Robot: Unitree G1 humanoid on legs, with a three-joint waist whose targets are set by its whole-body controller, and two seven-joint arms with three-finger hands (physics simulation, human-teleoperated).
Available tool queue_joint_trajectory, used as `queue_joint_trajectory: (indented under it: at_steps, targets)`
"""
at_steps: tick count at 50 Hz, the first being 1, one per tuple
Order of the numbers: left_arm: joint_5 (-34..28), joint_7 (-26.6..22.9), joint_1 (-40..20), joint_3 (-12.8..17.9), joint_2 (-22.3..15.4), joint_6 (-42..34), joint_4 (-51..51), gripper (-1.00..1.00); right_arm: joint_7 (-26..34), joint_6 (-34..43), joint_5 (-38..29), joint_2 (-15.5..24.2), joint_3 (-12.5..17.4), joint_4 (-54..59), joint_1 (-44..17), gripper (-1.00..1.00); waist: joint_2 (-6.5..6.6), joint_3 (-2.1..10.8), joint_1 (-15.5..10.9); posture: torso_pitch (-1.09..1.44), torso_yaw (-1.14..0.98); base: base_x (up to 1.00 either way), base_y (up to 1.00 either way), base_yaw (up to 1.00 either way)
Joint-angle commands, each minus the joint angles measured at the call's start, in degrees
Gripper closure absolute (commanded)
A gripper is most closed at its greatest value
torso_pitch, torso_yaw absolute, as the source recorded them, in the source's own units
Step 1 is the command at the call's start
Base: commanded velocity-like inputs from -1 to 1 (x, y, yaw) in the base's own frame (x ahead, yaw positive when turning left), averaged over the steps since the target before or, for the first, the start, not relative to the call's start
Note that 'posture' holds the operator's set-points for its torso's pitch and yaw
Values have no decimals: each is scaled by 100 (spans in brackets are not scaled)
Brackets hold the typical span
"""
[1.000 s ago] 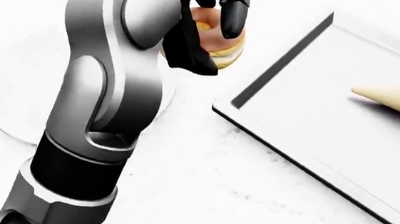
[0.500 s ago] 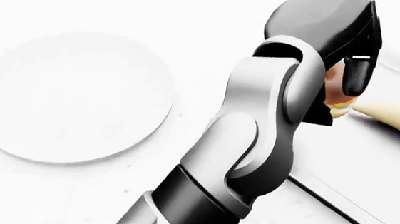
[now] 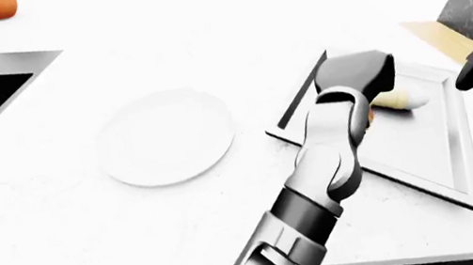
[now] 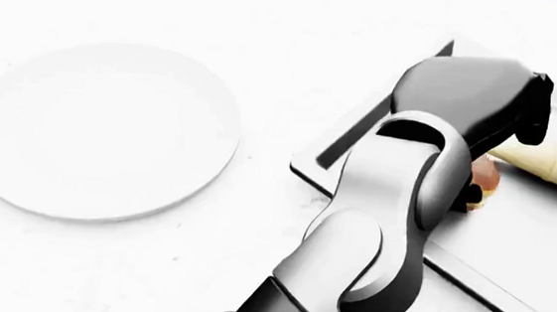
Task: Move the dessert items from the plate to the tray.
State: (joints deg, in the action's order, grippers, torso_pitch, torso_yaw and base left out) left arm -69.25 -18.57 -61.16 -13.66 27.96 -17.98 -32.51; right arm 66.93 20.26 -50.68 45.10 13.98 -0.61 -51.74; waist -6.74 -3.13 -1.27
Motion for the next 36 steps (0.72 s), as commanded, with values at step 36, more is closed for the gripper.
queue_joint_trajectory:
  at_steps: [36]
  targets:
    - [306, -3863, -227, 1551, -3763, -1642, 5893, -76, -107, 783, 1887, 1110, 1614, -2274, 1190, -100, 200, 6, -5, 0, 0, 0, 0, 0]
